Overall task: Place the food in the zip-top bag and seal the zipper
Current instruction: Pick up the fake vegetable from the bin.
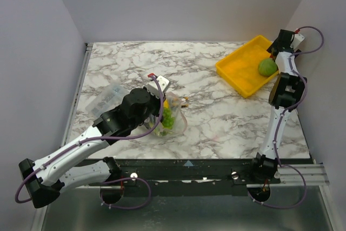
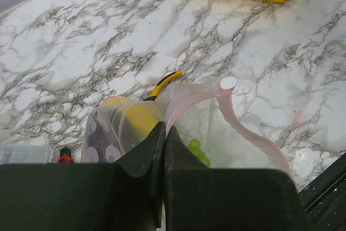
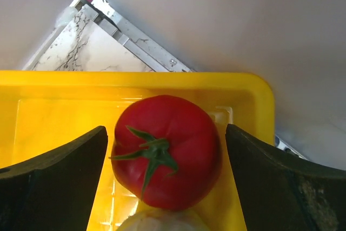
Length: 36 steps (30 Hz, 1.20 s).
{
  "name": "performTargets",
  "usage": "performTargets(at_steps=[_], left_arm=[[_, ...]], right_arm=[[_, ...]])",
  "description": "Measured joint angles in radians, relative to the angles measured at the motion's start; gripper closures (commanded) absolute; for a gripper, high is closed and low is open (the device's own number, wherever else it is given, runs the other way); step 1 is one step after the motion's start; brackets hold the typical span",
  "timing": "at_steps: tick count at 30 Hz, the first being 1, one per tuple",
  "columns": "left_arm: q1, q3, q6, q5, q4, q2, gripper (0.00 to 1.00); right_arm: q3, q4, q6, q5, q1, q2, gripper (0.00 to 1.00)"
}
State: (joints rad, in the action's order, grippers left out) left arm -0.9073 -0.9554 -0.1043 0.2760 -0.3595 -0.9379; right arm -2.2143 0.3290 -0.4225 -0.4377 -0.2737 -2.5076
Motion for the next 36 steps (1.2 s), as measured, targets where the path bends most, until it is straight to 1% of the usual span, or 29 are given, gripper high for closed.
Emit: performTargets(at_steps=[2,5,7,9,11,13,16,19,21,26,28,31,36], left_arm=[[0.000,0.000,0.000,0.000,0.000,0.000,1.00],[0.000,0.000,0.000,0.000,0.000,-0.003,1.00],[0.000,0.000,0.001,0.000,0.000,-0.006,1.00],[0.000,0.000,0.001,0.000,0.000,-0.010,1.00],[0.000,0.000,0.002,0.000,0.000,-0.011,1.00],[0.000,0.000,0.002,0.000,0.000,-0.010,1.00],[0.000,0.000,0.002,0.000,0.000,-0.010,1.00],[-0.004,0.000,0.003,0.001,0.000,-0.011,1.00],[-0.005,0.000,0.003,0.001,0.000,-0.012,1.00],[-0.007,0.000,0.003,0.001,0.000,-0.021,1.00],[-0.007,0.000,0.002,0.000,0.000,-0.024,1.00],[-0.007,0.000,0.000,0.000,0.000,-0.026,1.00],[-0.007,0.000,-0.012,-0.005,0.000,-0.026,1.00]], right_arm=[[-0.027,0.006,0.013,0.019,-0.005,-0.028,0.07],[-0.070,0.012,0.025,0.045,-0.005,-0.063,0.11],[-0.090,0.013,0.031,0.060,-0.005,-0.084,0.19],[-0.106,0.011,0.035,0.069,-0.005,-0.100,0.29],[-0.118,0.011,0.037,0.080,-0.005,-0.104,0.37],[-0.120,0.014,0.037,0.090,-0.005,-0.104,0.48],[-0.120,0.016,0.039,0.095,-0.005,-0.104,0.60],[-0.120,0.015,0.038,0.103,-0.005,-0.104,0.80],[-0.120,0.016,0.035,0.113,-0.005,-0.102,0.87],[-0.111,0.018,0.029,0.127,0.004,-0.068,0.89],[-0.095,0.022,0.029,0.129,0.010,-0.032,0.93],[-0.056,0.027,0.027,0.131,0.024,0.051,0.99],[0.045,0.031,0.014,0.141,0.045,0.242,1.00]])
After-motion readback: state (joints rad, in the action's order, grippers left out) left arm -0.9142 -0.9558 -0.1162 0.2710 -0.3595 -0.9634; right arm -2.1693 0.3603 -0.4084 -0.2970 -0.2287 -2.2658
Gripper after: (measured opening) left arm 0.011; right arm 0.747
